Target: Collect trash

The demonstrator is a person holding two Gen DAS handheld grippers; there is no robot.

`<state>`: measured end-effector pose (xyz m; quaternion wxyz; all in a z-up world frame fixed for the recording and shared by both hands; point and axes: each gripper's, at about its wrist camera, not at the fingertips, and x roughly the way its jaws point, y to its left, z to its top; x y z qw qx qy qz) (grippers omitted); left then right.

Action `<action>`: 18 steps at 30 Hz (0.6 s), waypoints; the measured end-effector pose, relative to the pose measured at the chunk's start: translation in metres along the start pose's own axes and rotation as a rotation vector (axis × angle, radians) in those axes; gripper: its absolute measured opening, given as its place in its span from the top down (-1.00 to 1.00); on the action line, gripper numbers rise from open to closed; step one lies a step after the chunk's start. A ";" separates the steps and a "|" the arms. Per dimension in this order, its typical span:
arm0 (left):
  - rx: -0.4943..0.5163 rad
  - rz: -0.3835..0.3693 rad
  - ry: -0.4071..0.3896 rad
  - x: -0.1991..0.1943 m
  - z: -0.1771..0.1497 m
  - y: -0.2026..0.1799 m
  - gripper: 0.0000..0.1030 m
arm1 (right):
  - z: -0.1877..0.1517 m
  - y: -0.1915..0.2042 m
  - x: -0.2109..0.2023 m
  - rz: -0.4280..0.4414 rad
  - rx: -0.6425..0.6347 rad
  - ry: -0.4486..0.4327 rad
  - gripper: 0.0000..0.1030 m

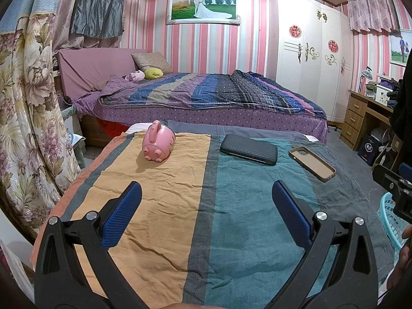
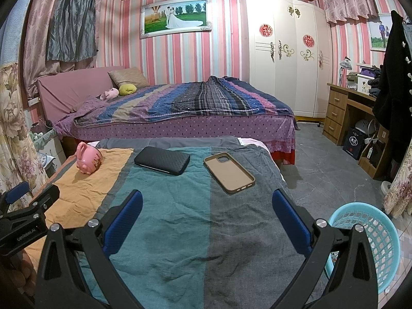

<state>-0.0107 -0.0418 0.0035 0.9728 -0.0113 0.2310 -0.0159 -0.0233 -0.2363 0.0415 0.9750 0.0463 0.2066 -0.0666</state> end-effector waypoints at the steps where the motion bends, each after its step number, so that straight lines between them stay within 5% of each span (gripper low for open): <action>1: 0.002 0.000 0.000 0.000 0.000 0.000 -0.90 | 0.000 0.000 0.000 0.000 -0.001 0.000 -0.91; 18: -0.008 0.004 0.001 -0.001 0.001 0.001 -0.90 | 0.000 0.001 0.000 -0.002 -0.004 0.000 -0.91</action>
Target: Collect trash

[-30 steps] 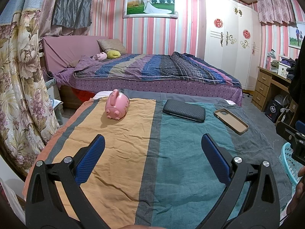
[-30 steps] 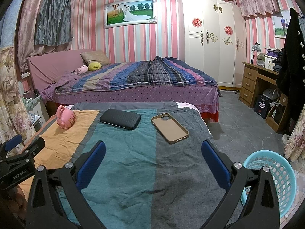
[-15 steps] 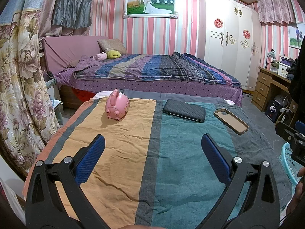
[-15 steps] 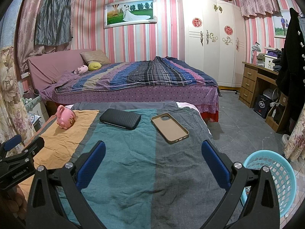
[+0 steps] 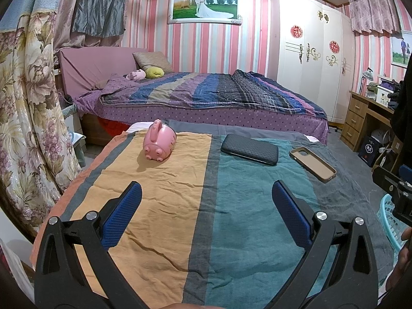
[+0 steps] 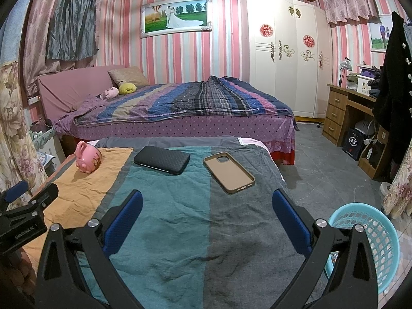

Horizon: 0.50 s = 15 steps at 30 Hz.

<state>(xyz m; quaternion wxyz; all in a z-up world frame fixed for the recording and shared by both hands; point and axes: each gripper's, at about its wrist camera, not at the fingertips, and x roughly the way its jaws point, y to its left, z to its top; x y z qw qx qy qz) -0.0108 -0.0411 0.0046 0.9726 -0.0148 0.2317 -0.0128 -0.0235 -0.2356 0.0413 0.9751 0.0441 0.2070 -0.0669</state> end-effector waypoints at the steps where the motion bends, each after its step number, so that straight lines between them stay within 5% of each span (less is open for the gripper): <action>1: 0.000 0.000 0.000 0.000 0.000 0.000 -0.90 | 0.000 0.000 0.000 -0.001 -0.001 0.000 -0.91; 15: 0.002 -0.001 0.002 -0.001 0.001 0.000 -0.90 | 0.000 -0.002 -0.001 -0.003 0.001 0.003 -0.91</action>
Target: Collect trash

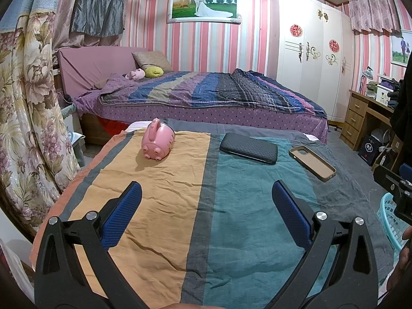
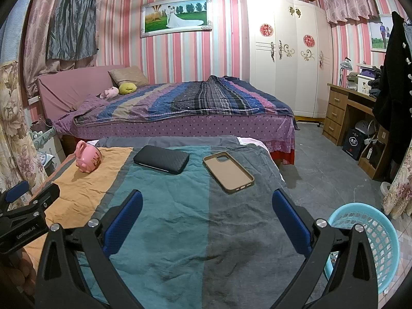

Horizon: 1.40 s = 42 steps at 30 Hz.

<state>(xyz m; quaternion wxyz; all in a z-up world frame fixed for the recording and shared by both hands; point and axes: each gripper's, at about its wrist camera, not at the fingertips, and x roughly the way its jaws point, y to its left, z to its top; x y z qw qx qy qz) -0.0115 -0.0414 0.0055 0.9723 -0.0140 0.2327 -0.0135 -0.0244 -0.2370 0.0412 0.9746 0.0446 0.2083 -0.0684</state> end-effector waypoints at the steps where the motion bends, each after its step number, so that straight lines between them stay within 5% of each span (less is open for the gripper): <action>1: 0.000 0.000 0.000 0.000 0.000 0.000 -0.90 | 0.000 -0.001 -0.001 0.001 0.001 0.000 -0.91; 42: 0.034 -0.004 0.014 0.018 0.000 -0.004 -0.90 | -0.001 -0.002 0.000 -0.010 -0.011 0.003 -0.91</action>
